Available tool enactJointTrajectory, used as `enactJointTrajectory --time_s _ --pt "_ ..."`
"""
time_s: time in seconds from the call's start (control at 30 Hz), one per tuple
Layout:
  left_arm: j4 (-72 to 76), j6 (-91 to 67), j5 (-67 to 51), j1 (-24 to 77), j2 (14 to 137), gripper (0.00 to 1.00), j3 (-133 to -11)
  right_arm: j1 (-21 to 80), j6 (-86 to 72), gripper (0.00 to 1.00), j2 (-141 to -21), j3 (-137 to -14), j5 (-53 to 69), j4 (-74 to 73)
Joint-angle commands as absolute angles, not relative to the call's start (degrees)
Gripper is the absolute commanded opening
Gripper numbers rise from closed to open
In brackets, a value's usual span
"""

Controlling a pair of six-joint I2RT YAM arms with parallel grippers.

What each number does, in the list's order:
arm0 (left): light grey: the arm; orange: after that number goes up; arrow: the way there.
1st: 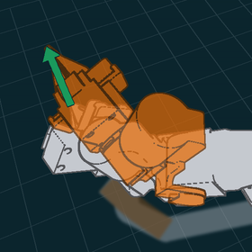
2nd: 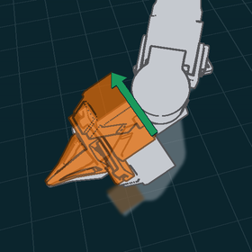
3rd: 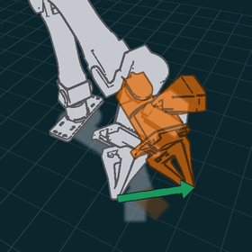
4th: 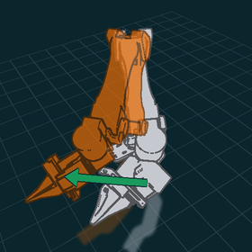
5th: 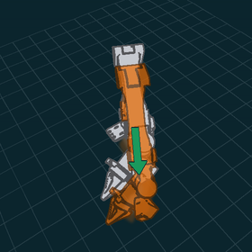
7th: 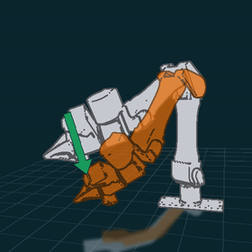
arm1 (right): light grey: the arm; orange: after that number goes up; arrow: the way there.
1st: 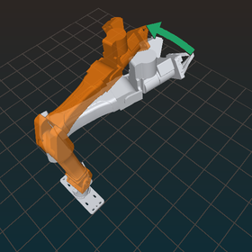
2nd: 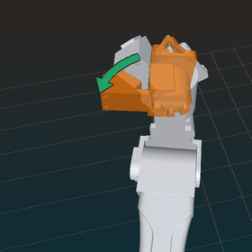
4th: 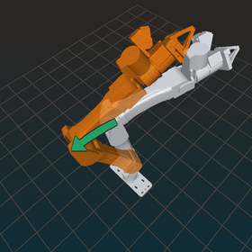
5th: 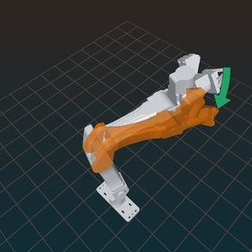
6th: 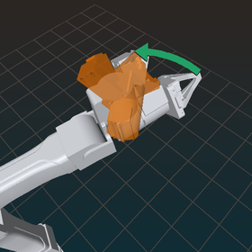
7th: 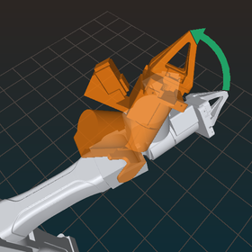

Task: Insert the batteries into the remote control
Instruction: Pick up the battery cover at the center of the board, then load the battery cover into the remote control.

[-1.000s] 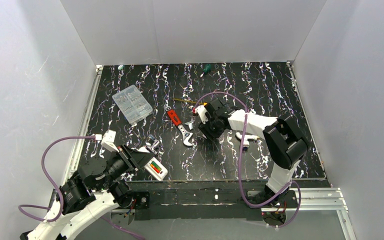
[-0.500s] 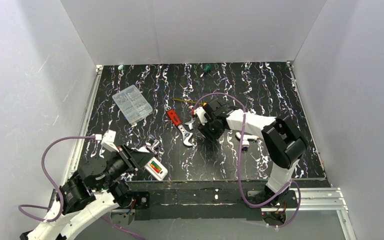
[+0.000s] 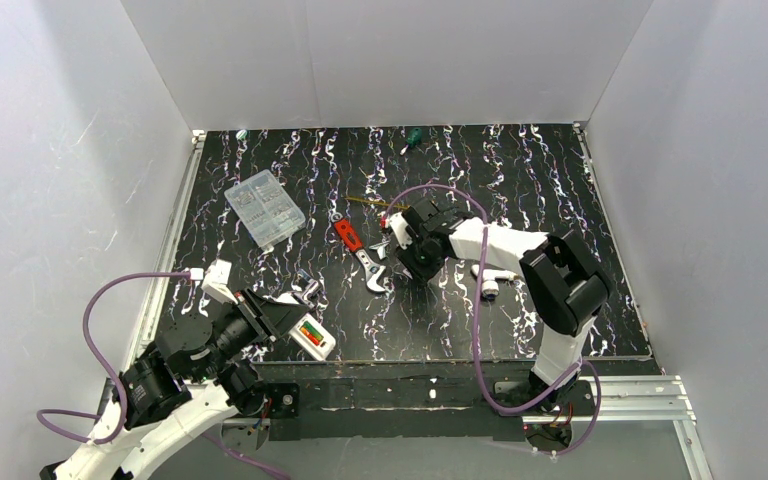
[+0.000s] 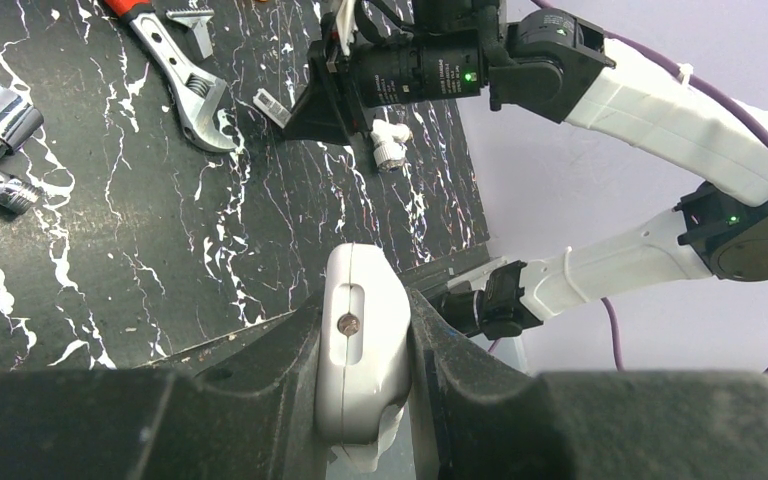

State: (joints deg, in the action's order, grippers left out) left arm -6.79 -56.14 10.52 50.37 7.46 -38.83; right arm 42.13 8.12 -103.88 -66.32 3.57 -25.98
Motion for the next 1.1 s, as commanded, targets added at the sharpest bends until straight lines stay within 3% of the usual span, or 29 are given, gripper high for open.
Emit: enactJointTrajectory --time_s 0.0,0.23,0.33,0.37,0.5,0.8,1.07 --pt "-1.7 -55.9 11.8 50.4 8.1 0.02 -37.7 42.3 6.8 0.29 -96.7 -65.4 4.2 -28.2" --pt "7.9 -54.9 14.4 50.4 10.9 0.00 -33.9 44.3 2.9 0.23 -84.7 -63.8 5.9 -33.8" --pt "16.4 -56.6 16.2 50.4 13.0 0.00 -29.9 47.1 1.6 0.22 -79.8 -64.3 6.1 -37.3" --pt "25.3 -58.6 17.3 50.4 16.5 0.00 -27.2 50.3 -0.8 0.22 -74.3 -65.5 5.2 -39.7" --pt "31.4 -61.2 17.3 50.4 22.0 0.00 -27.1 53.3 -4.2 0.18 -69.1 -69.1 3.5 -43.0" --pt "45.8 -65.0 16.0 50.4 35.6 0.00 -28.1 56.7 -6.1 0.21 -70.1 -82.8 2.1 -56.1" --pt "48.0 -65.3 15.3 50.4 40.4 0.00 -30.8 58.0 -7.8 0.23 -71.0 -84.5 3.6 -57.1"
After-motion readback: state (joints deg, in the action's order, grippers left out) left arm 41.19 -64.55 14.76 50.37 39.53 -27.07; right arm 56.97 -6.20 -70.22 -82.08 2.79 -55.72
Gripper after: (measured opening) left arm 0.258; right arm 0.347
